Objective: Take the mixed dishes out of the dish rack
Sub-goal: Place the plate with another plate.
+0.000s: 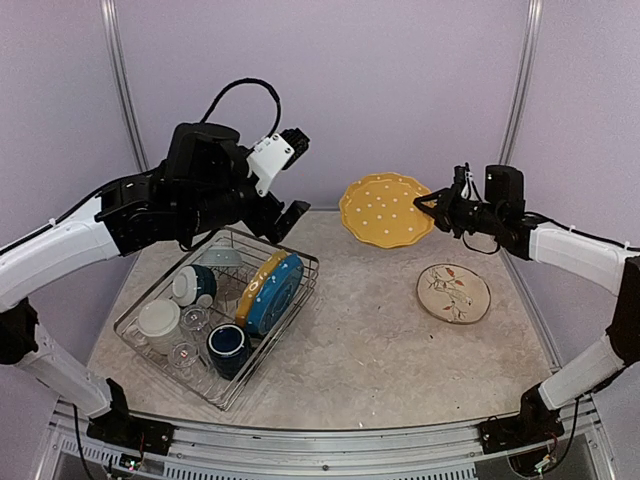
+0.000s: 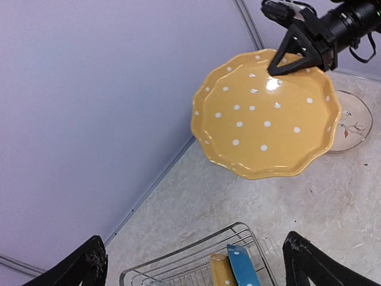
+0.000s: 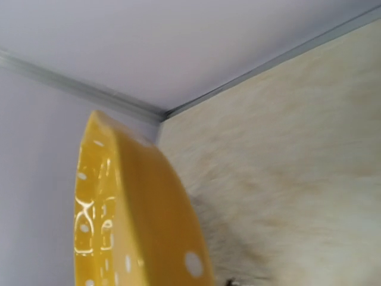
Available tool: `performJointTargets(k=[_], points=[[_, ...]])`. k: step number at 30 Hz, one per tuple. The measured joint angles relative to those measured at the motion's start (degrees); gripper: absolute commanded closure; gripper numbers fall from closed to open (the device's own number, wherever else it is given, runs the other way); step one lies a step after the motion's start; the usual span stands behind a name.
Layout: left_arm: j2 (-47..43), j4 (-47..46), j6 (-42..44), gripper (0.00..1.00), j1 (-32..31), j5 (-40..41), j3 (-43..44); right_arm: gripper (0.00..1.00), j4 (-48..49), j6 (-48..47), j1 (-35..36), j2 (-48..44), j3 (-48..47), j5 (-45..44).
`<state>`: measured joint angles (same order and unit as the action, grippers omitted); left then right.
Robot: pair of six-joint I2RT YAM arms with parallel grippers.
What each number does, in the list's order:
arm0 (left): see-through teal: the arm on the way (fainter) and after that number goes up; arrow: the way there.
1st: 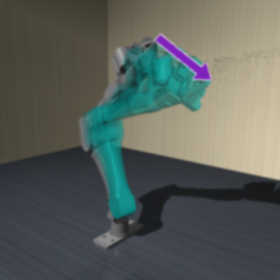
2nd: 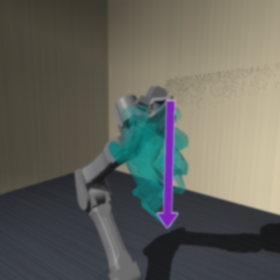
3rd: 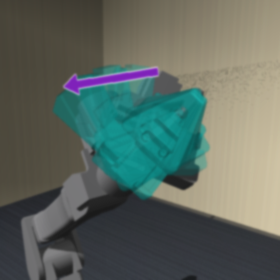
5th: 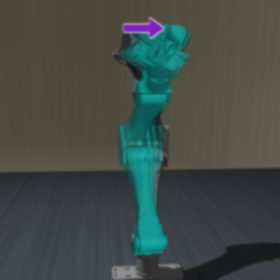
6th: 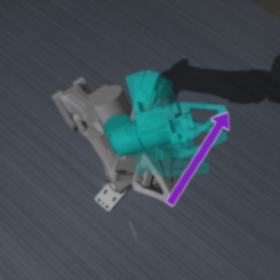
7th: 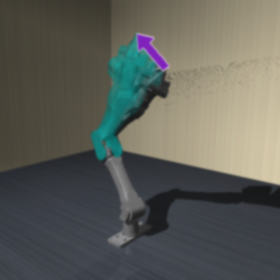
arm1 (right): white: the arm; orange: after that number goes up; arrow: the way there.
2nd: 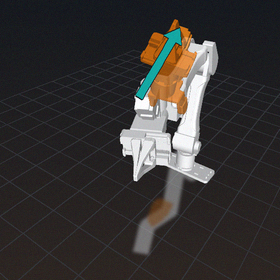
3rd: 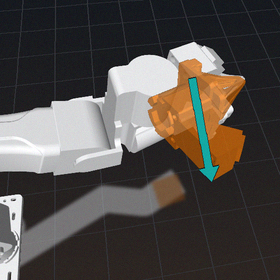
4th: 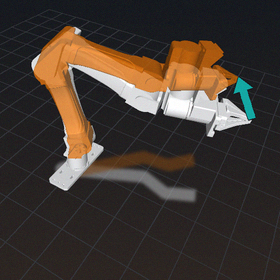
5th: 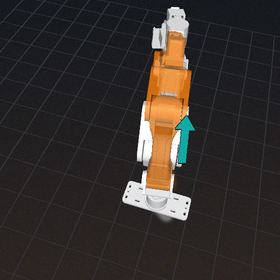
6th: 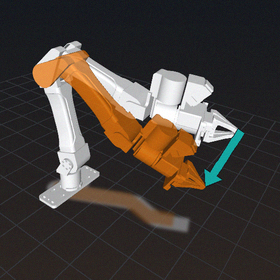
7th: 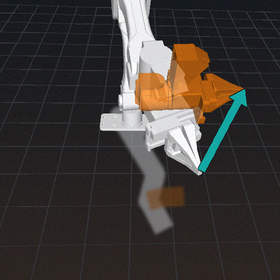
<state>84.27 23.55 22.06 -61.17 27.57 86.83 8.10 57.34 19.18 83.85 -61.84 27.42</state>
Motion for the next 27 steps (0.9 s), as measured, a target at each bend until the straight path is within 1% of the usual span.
performJointTargets(k=[6,9,13,15,17,19,22,27], points=[[-7.85,3.78,-10.51,0.01,8.92,-9.27,1.01,1.00,-4.81,-4.48,-9.51,-8.79,10.62,-0.24],[-11.19,5.22,-16.04,0.01,15.39,-15.89,0.63,1.00,-8.44,-7.45,-14.34,-12.24,14.69,-0.39],[-16.15,4.26,-23.47,0.01,26.01,-24.96,-5.44,1.00,-11.91,-10.93,-20.41,-14.86,18.53,-0.37],[-17.42,3.72,-26.08,0.01,28.89,-27.89,-8.63,1.00,-12.66,-12.00,-23.26,-15.06,20.02,-0.31],[-17.77,3.52,-28.02,0.01,30.67,-30.49,-11.34,1.00,-13.51,-13.07,-25.44,-14.95,21.24,-0.28],[-17.44,3.50,-28.94,0.01,31.10,-32.20,-12.81,1.00,-14.36,-13.90,-26.95,-14.60,21.90,-0.20],[-16.33,3.50,-29.83,0.01,31.15,-34.32,-13.07,1.00,-14.67,-14.97,-28.20,-13.49,22.51,-0.09],[-16.06,3.48,-30.45,0.01,31.15,-35.60,-13.07,1.00,-14.71,-16.70,-28.85,-12.37,23.50,-0.04]])
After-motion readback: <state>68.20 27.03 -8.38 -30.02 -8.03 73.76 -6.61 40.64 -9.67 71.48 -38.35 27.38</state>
